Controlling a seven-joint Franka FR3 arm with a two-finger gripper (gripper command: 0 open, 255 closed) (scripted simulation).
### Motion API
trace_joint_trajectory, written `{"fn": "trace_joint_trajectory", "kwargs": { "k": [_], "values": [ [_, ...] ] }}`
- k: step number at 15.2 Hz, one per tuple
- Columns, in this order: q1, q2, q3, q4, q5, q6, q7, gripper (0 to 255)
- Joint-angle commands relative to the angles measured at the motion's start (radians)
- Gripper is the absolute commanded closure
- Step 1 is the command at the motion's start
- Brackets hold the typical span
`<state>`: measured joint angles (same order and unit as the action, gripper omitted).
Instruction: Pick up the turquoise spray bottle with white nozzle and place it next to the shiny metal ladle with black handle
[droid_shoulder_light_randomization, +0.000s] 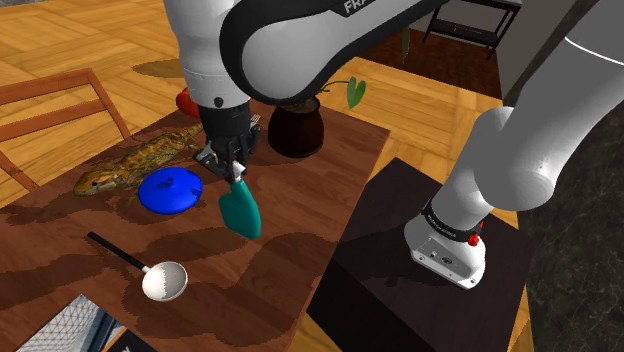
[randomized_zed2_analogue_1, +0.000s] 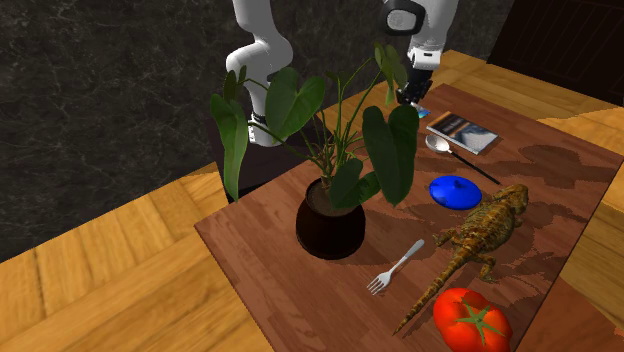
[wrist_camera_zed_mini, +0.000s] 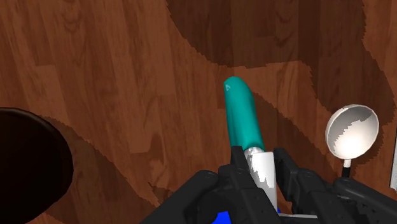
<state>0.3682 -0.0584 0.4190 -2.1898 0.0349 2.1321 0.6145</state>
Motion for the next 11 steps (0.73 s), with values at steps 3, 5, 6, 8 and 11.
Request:
{"fn": "trace_joint_trajectory", "kwargs": {
  "k": [3,5,6,8,11],
  "values": [
    [0.0,0.006,0.001,-0.011,-0.003,0.017,0.003,255],
    [0.0,0.006,0.001,-0.011,-0.003,0.017,0.003,255],
    [0.0,0.006,0.001,-0.011,-0.003,0.017,0.003,255],
    [0.0,0.006,0.001,-0.011,-0.003,0.017,0.003,255],
    [0.0,0.006,0.001,-0.01,-0.003,0.017,0.003,0]
  ]
}}
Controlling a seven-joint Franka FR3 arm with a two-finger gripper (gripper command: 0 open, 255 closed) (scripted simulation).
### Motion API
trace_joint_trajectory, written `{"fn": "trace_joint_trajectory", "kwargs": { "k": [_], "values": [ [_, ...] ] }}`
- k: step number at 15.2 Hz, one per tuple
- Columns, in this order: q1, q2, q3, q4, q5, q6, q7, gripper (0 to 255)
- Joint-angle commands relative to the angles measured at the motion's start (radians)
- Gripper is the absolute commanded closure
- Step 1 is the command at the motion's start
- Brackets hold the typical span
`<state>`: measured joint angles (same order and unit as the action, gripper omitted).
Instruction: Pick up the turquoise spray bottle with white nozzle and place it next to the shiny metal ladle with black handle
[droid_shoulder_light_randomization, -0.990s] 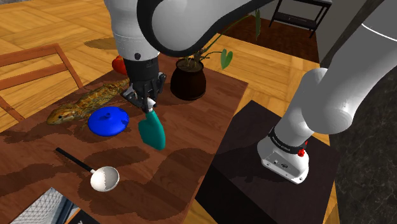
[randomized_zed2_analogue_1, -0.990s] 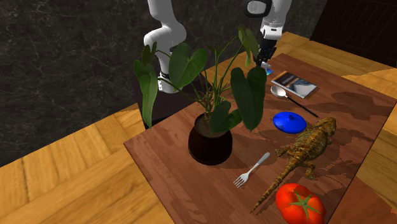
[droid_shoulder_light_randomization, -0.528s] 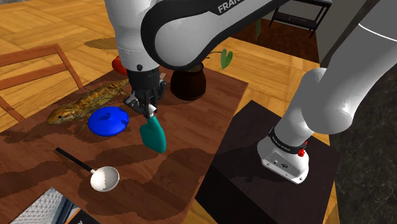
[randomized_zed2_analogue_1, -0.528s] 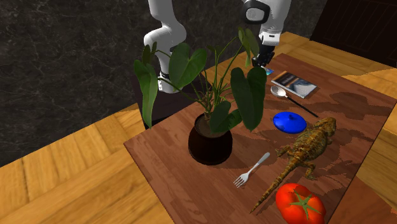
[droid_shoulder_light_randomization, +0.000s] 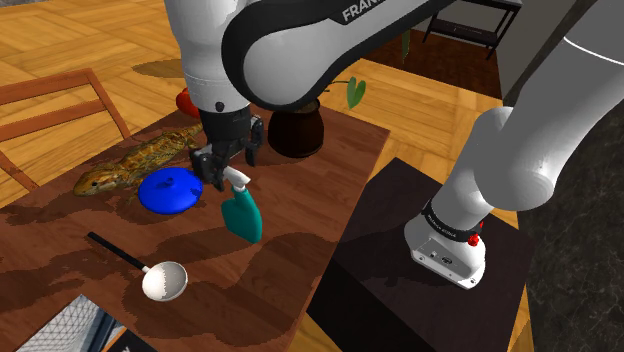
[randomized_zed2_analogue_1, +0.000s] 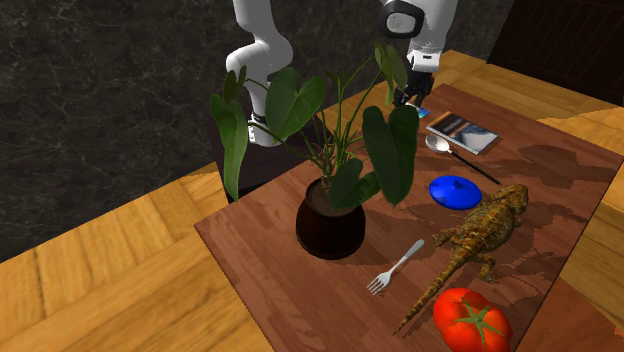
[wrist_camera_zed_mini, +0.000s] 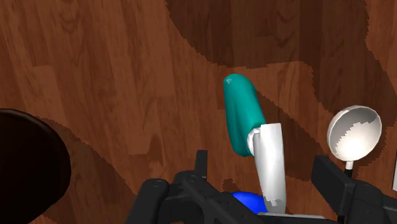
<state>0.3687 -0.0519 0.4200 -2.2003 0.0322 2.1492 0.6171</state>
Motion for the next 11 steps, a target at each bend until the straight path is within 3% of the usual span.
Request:
{"fn": "trace_joint_trajectory", "kwargs": {
  "k": [1,3,7,11],
  "values": [
    [0.0,0.0,0.0,0.0,0.0,0.0,0.0,0],
    [0.0,0.0,0.0,0.0,0.0,0.0,0.0,0],
    [-0.002,-0.05,-0.007,0.08,0.02,-0.127,-0.016,0],
    [-0.002,-0.05,-0.007,0.08,0.02,-0.127,-0.016,0]
  ]
}}
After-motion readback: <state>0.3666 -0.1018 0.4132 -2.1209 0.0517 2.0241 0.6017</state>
